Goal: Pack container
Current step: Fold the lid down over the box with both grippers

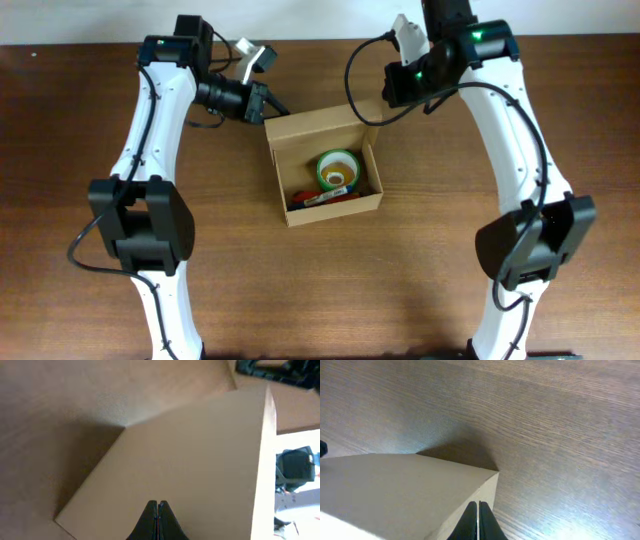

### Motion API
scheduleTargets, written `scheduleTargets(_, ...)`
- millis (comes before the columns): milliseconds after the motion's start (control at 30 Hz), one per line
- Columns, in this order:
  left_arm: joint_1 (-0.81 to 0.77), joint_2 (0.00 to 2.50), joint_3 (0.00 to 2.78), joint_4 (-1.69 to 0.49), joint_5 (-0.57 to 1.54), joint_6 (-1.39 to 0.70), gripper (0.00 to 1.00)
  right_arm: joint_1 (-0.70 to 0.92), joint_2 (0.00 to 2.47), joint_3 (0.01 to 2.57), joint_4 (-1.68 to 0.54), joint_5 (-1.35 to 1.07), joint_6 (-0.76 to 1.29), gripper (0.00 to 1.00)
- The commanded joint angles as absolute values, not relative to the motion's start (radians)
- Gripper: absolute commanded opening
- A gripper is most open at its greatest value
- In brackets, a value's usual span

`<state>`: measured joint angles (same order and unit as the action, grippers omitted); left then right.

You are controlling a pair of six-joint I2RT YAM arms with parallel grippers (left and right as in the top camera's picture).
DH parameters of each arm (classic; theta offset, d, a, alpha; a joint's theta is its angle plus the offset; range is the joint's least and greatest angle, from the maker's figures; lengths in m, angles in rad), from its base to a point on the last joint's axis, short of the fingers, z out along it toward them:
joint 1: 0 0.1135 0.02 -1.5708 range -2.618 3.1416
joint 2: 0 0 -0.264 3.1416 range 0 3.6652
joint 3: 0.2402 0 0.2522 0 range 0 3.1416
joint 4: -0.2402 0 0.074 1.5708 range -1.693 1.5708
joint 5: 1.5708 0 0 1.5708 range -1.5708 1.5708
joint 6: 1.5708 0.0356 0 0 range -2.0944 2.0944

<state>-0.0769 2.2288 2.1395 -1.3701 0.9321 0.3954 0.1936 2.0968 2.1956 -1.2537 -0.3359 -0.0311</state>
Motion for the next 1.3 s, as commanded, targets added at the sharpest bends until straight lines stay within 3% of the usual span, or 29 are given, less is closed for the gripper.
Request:
scheduleTargets(0,-0.109,2.196,2.143,-1.41,0.896,0.464,0.02,0.203,2.046,2.213,-1.269,-0.297,-0.041,0.04)
scheduleTargets(133,-0.182,2.165,2.143,-1.449,0.791,0.458,0.02,0.203,1.998,2.192,-1.287,-0.275,-0.041,0.04)
scheduleTargets(333,-0.262,2.033,2.143,-1.452,0.439,0.313,0.02,0.203,1.811,1.954,-1.249,-0.219,-0.036,0.03)
scheduleTargets(533,-0.338,2.009,2.081,-1.502,0.29,0.246,0.02,0.25,1.72,1.839,-1.287,-0.171,-0.018,0.04)
scheduleTargets(800,-0.353,1.819,1.651,-1.34,0.279,0.216,0.01,0.341,1.726,1.678,-1.346,-0.129,0.016,0.04)
scheduleTargets(1267,-0.373,1.8,1.497,-1.232,0.265,0.206,0.02,0.375,1.855,1.632,-1.281,-0.18,0.015,0.04)
